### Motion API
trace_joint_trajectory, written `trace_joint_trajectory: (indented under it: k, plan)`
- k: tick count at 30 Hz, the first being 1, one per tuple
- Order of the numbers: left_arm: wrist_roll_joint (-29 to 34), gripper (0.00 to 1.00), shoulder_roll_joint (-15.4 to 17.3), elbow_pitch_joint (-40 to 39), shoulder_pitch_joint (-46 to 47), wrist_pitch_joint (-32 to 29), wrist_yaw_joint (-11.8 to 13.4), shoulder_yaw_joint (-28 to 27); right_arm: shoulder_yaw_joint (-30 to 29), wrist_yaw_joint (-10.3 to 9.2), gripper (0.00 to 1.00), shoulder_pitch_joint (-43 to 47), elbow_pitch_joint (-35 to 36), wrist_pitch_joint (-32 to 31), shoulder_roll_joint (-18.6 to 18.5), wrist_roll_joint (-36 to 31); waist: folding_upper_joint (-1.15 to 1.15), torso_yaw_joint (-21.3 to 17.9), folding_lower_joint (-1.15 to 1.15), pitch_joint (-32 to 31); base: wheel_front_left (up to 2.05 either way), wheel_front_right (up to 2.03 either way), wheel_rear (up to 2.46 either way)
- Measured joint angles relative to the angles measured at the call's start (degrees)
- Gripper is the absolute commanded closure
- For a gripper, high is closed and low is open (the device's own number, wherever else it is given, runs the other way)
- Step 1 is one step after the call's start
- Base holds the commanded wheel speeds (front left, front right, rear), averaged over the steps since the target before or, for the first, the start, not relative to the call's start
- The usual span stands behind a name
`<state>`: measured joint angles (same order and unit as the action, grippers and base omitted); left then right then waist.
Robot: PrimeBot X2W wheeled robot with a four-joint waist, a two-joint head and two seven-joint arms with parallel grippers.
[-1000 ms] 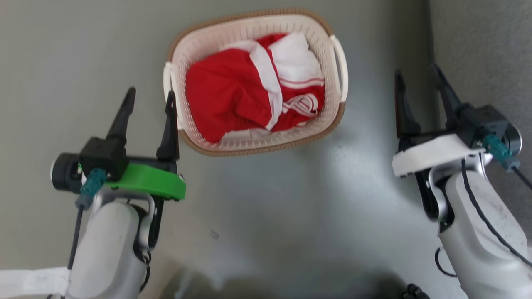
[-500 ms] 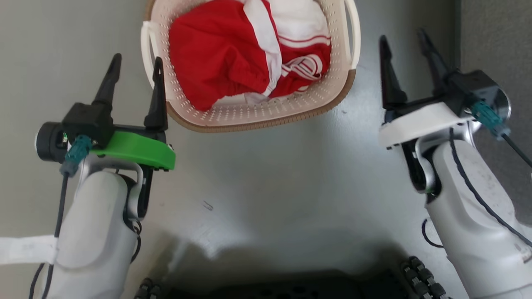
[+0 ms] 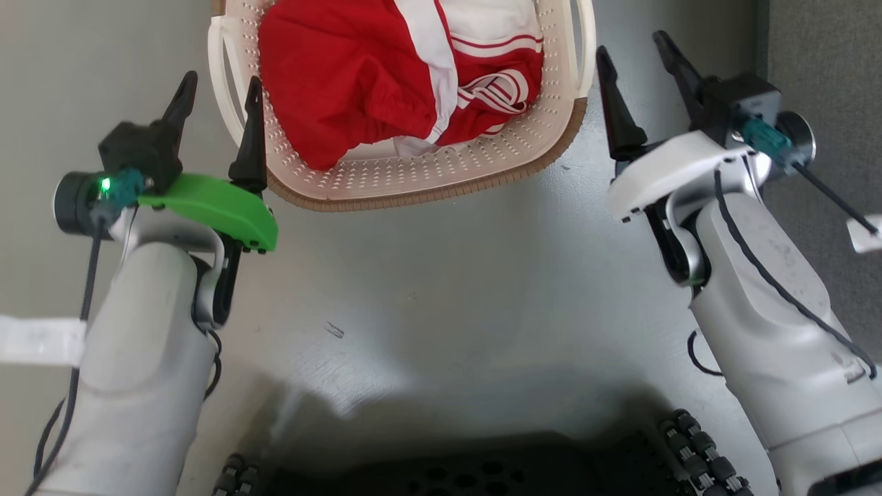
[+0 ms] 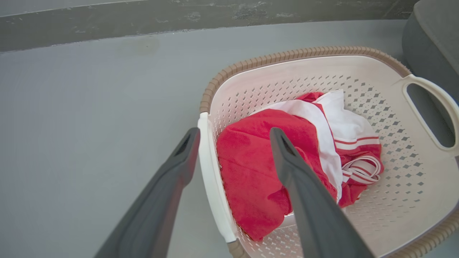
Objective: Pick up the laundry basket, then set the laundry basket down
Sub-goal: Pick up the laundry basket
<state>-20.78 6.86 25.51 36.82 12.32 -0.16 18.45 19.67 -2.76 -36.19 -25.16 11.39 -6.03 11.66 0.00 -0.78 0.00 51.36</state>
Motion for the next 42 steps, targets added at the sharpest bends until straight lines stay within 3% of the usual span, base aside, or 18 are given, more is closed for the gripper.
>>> trace_joint_trajectory:
  k: [14,28,40,41,42]
  plan:
    - [-0.8,0.0,0.5,10.4,9.3,-5.3,-2.9,-0.4,3.2,3.18,0.0,-10.7,-12.1,-4.6,1.5,0.6,0.0,-1.0,0.0,2.0,0.0,0.0,0.0]
    - [-2.9,0.0,1.3,19.9,16.1,-10.8,-5.0,-0.3,5.0,5.1,0.0,-18.1,-21.7,-7.0,2.1,2.7,0.0,-2.0,0.0,4.7,0.0,0.0,0.0]
    - [-4.1,0.0,-1.0,25.0,20.5,-12.1,-5.7,-0.3,6.5,6.38,0.0,-22.2,-26.0,-7.9,2.2,6.5,0.0,-1.2,0.0,5.8,0.0,0.0,0.0]
    - [-4.3,0.08,-1.2,25.4,20.8,-12.1,-5.9,-0.3,6.8,6.38,0.53,-22.5,-26.3,-7.9,2.2,6.7,0.0,-1.1,0.0,5.9,0.0,0.0,0.0]
    - [-4.3,0.62,-1.3,25.9,21.1,-12.1,-6.1,-0.4,7.1,6.38,0.71,-22.8,-26.7,-8.2,2.2,6.7,0.0,-1.0,0.0,6.0,0.0,0.0,0.0]
